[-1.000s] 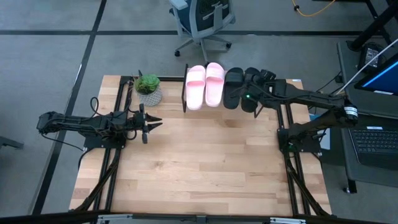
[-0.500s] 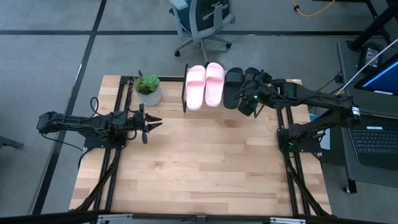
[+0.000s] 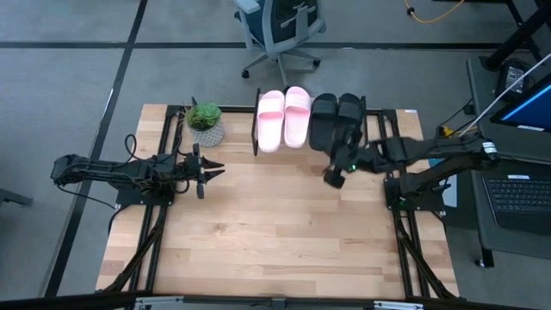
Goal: Pick and place slides into the shelf
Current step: Return to Home Position
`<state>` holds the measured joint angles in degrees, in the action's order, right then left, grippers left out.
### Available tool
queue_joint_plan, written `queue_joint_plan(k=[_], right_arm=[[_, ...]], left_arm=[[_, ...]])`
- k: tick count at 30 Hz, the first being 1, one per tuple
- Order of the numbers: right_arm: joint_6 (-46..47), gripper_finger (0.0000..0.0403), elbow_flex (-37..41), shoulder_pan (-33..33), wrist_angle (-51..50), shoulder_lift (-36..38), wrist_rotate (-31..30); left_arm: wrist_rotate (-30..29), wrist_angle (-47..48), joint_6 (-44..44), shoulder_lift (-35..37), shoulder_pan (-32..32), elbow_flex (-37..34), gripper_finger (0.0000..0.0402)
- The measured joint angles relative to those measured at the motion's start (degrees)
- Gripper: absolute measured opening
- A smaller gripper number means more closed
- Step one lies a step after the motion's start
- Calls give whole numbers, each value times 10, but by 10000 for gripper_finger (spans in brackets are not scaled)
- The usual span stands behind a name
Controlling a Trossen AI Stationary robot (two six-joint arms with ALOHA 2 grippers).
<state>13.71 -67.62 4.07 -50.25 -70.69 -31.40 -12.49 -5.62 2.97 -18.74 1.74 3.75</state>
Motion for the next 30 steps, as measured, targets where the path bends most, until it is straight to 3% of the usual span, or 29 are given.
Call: queue_joint_plan(k=[7,13,15,23,30], right_arm=[[10,15,81,98,157,1,-4],[-5,27,175,151,332,1,-4],[-18,27,195,163,366,1,-4],[-37,28,188,186,378,8,-4],[-38,13,219,194,427,12,0]], left_arm=[[9,-36,10,0,0,0,78],[166,-84,10,0,0,0,78],[193,-92,10,7,0,6,78],[194,53,-21,68,0,92,78],[160,79,-34,133,0,72,78]])
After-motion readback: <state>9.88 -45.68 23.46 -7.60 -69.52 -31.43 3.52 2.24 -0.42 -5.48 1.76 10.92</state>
